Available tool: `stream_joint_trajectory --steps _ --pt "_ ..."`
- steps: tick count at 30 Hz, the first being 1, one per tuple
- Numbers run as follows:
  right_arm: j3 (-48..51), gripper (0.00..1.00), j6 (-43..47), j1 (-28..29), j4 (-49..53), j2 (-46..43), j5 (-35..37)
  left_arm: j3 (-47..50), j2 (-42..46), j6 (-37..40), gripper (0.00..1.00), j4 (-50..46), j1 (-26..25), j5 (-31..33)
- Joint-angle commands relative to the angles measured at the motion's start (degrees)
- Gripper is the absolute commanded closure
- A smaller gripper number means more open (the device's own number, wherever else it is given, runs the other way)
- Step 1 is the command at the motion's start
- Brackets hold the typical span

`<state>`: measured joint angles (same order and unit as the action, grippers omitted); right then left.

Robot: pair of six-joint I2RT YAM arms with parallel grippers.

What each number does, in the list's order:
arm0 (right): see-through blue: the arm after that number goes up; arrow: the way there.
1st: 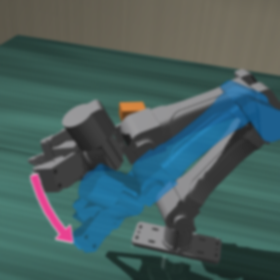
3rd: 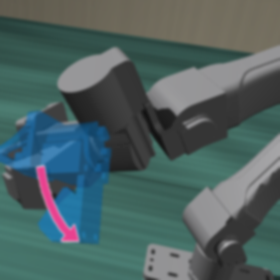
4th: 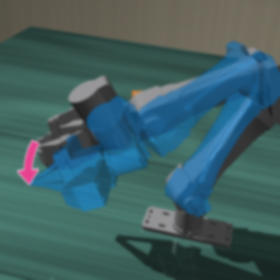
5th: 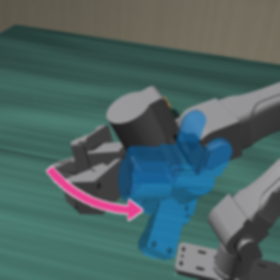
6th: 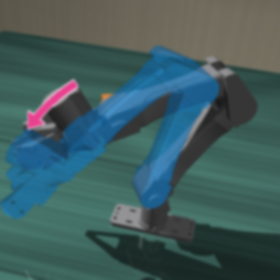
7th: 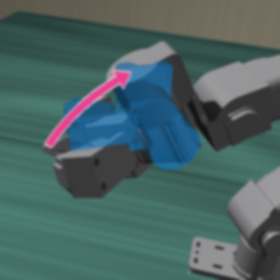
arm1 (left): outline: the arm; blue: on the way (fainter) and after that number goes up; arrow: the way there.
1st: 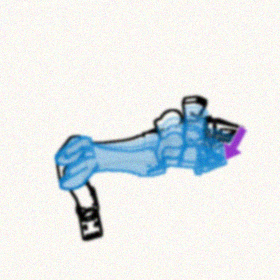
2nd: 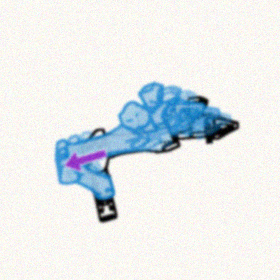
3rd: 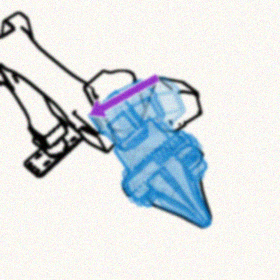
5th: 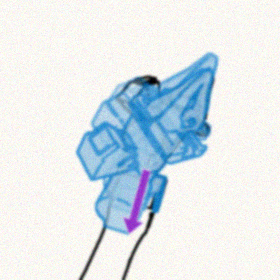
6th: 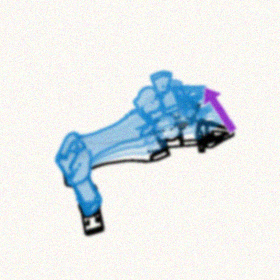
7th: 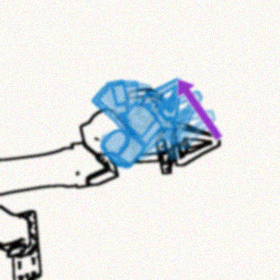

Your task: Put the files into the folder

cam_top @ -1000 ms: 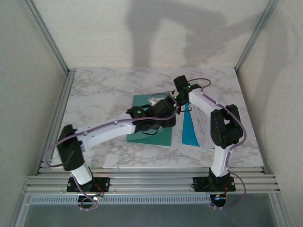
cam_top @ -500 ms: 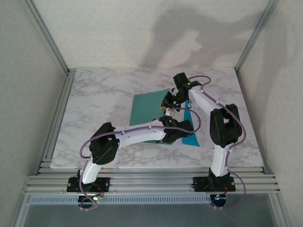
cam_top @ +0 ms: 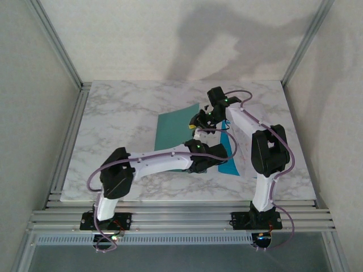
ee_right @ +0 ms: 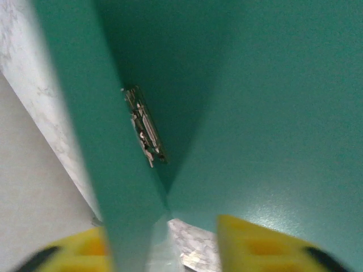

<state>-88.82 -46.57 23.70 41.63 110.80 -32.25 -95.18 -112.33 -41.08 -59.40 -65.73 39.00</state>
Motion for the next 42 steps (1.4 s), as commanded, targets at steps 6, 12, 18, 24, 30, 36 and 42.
stream_joint_trajectory --steps 6,12,18,24,30,36,42 --pt "8.37 0.24 -3.00 -4.90 -7.00 -15.91 7.96 9.74 15.66 1.86 1.00 7.47 2.69 -3.04" --pt "22.17 0.30 -8.10 -5.67 -16.45 -22.42 9.92 17.74 25.63 1.05 1.00 12.37 6.88 -6.74" --pt "23.94 0.48 -9.93 -0.77 -19.29 -13.39 6.13 25.03 34.81 -0.81 1.00 17.43 12.71 -12.02" --pt "18.02 0.61 -8.73 4.14 -16.05 -2.27 9.11 30.87 42.40 -1.83 1.00 18.89 18.00 -14.79" --pt "16.68 0.67 -7.76 4.10 -11.03 2.99 12.10 35.97 48.51 -5.22 0.72 15.46 24.41 -15.23" --pt "19.36 0.67 -8.81 4.07 -11.89 2.89 11.68 42.19 55.47 -9.93 0.50 11.35 37.37 -20.66" --pt "17.39 0.67 -8.01 4.16 -10.57 2.16 11.17 40.63 58.08 -10.17 0.34 9.17 52.87 -28.98"
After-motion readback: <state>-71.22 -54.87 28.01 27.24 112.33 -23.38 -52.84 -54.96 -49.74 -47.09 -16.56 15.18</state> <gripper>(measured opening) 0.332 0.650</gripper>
